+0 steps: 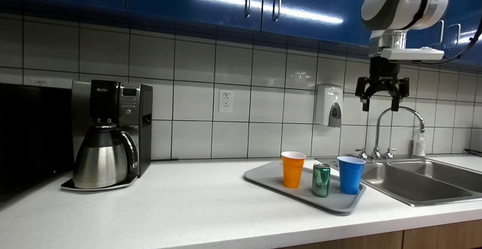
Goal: Remove the blue and orange cups from the tray
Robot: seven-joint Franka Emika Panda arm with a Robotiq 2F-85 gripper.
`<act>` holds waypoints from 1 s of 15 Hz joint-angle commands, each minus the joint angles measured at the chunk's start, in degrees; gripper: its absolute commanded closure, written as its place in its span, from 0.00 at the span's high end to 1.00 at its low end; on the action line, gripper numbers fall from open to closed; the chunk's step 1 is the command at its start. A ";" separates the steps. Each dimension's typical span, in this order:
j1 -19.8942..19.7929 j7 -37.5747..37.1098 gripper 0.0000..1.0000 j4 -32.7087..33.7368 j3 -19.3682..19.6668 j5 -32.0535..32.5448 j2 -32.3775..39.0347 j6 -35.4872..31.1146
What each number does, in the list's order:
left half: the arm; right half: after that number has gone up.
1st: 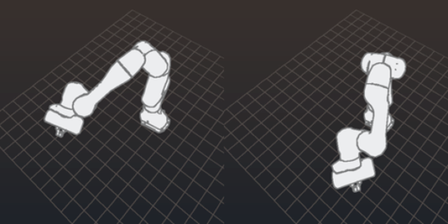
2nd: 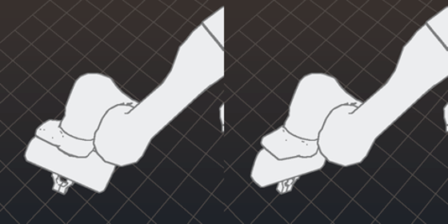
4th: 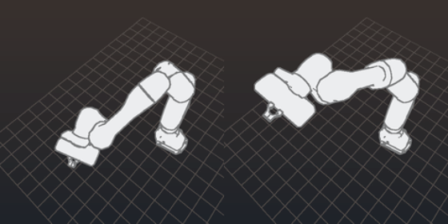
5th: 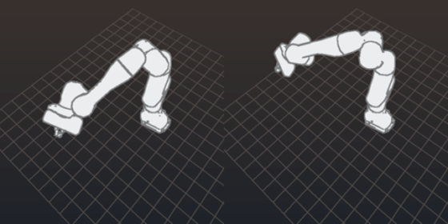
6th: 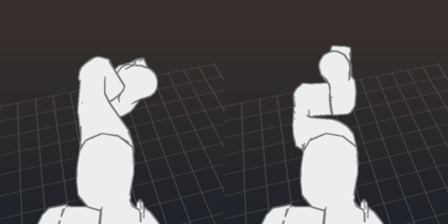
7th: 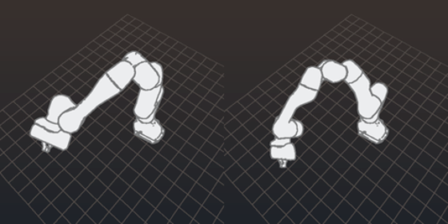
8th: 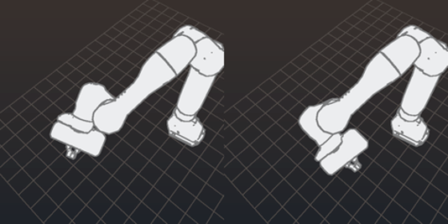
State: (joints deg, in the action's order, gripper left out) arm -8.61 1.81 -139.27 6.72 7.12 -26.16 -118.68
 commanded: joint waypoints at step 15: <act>-3.99 -12.81 1.00 -2.19 -1.21 5.31 4.64 -12.42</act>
State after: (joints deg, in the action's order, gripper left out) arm -10.47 -7.25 -141.77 6.62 9.88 -23.75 -128.17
